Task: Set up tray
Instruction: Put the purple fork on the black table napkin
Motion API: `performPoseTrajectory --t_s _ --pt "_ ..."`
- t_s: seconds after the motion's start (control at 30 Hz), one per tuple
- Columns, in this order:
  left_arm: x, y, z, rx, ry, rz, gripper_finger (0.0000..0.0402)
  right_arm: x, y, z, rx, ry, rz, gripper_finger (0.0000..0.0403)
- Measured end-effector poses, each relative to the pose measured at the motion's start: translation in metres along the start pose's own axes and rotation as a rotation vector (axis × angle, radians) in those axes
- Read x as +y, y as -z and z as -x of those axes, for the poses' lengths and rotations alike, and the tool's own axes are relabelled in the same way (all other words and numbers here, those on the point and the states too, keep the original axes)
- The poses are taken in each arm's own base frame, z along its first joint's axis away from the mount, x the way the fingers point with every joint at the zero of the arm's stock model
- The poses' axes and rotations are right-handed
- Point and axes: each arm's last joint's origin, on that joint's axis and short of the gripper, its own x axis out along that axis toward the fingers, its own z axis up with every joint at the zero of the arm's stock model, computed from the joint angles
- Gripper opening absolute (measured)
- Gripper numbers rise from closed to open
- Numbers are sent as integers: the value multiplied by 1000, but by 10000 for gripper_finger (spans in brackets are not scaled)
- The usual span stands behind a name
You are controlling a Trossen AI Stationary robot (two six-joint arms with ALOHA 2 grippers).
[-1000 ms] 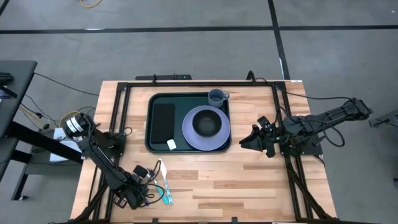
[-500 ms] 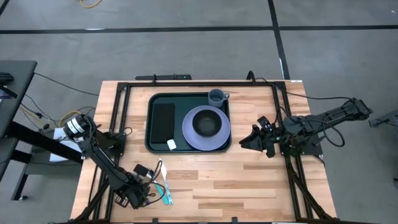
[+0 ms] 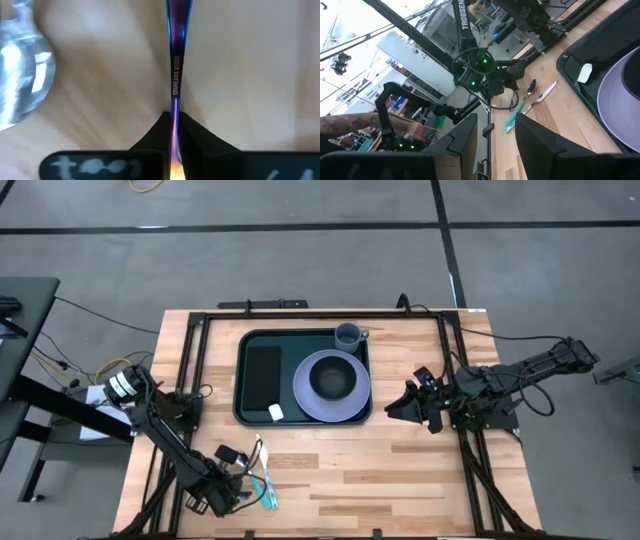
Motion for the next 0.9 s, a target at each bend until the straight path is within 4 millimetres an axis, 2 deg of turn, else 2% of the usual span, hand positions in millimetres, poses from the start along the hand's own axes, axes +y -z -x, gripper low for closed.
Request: performPoseTrajectory --t_s 0.17,0.33,0.5,0.67,0.9 --pt "-7 -5 10 2 47 -53 2 0 0 0 0 0 0 122" --pt "-8 -5 20 36 11 -37 1 0 0 0 0 1 -37 122" --pt "0 -3 37 45 -54 18 1 0 0 0 0 2 -121 122" --pt "24 8 64 32 -101 162 0 0 0 0 0 3 -242 122" --pt "77 30 116 -39 -178 403 0 -9 0 -9 46 34 -360 122"
